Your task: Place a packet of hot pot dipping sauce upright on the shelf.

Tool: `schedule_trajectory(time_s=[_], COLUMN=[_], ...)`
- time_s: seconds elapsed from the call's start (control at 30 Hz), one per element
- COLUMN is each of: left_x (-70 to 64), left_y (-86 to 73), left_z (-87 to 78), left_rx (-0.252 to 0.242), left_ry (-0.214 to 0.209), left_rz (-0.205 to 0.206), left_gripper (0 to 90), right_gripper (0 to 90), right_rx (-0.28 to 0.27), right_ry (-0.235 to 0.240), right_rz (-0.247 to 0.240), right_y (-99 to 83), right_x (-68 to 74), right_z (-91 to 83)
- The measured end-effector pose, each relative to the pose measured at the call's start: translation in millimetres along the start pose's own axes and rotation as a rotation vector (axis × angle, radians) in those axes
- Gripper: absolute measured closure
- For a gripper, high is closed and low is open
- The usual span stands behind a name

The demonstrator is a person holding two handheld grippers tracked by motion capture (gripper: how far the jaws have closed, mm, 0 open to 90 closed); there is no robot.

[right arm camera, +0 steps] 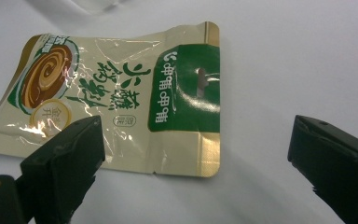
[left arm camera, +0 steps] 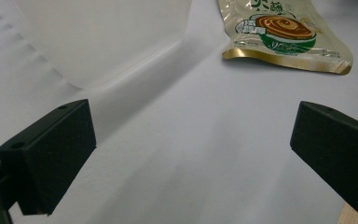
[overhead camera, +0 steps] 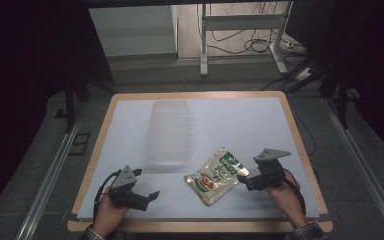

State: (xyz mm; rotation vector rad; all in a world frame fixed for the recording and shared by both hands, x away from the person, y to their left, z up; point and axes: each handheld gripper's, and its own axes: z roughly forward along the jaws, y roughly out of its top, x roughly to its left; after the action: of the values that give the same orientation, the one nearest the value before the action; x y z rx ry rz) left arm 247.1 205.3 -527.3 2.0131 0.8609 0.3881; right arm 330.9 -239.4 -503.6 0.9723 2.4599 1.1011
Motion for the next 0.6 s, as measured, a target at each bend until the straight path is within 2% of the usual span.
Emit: schedule_trajectory(time_s=[0.17, 0.6], left_x=[-0.1, -0.8], left_y=[-0.1, 0.0], left_z=[0.6, 1.4], left_rx=[0.004, 0.009], left_ry=[-0.001, -0.005], left_rz=[0.002, 0.009], left_gripper=[0.1, 0.2], right_gripper=[4.5, 4.6], right_rx=[0.014, 0.055], right_ry=[0.028, 0.06], right_rz=[0.008, 0.005], right_y=[4.5, 16.5], right_x=[0.4, 0.1], right_z=[9.7, 37.3])
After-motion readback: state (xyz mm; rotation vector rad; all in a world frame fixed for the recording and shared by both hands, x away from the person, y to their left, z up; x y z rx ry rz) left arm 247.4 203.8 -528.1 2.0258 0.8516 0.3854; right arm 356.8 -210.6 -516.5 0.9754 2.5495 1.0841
